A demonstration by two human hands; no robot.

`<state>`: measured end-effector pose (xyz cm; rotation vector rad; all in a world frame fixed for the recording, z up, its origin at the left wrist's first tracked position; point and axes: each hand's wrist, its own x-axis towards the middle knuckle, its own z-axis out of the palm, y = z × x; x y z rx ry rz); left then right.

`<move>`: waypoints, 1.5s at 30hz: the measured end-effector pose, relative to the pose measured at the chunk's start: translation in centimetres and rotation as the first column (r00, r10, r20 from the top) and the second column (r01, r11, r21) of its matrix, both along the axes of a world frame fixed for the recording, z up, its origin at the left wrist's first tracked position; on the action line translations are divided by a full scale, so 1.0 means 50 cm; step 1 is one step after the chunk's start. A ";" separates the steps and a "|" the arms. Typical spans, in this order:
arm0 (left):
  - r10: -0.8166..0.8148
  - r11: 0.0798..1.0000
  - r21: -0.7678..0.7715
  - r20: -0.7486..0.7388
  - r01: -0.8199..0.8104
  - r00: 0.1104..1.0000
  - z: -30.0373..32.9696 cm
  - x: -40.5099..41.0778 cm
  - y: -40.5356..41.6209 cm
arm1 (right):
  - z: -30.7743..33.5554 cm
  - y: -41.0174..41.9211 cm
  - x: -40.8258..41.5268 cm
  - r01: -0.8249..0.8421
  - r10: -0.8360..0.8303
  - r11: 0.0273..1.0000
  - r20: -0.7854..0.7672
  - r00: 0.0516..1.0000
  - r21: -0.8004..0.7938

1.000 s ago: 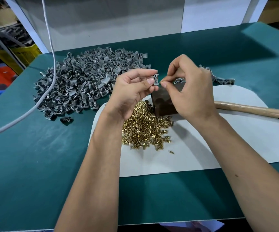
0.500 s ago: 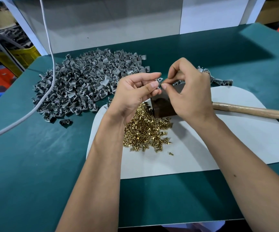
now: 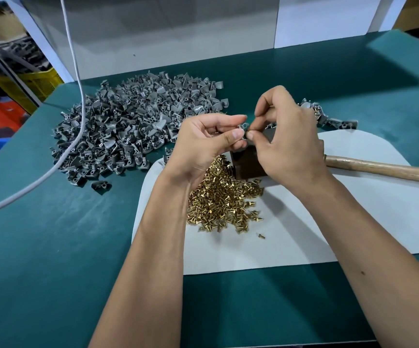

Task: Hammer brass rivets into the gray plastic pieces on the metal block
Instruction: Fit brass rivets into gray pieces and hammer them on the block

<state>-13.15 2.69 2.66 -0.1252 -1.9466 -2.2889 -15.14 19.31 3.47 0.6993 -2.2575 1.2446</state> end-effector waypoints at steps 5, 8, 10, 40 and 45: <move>-0.024 1.000 0.021 0.004 0.024 1.000 -0.004 -0.003 0.005 | -0.006 0.005 0.000 0.017 -0.017 1.000 0.022 1.000 -0.013; -0.023 0.993 0.114 0.018 0.021 1.000 -0.007 -0.006 0.009 | -0.005 0.005 -0.001 0.028 -0.028 0.999 -0.006 1.000 -0.020; -0.018 0.987 0.163 0.031 0.013 0.999 -0.007 -0.007 0.008 | -0.002 0.005 -0.001 0.002 -0.002 1.000 -0.029 1.000 -0.007; 0.199 0.969 -0.109 -0.178 -0.221 0.964 -0.003 -0.013 0.051 | -0.008 0.013 -0.016 0.111 -0.113 0.991 -0.029 0.993 -0.077; 0.230 0.960 -0.122 -0.165 -0.251 0.959 -0.009 -0.019 0.058 | -0.007 0.009 -0.016 0.096 -0.096 0.992 0.008 0.995 -0.086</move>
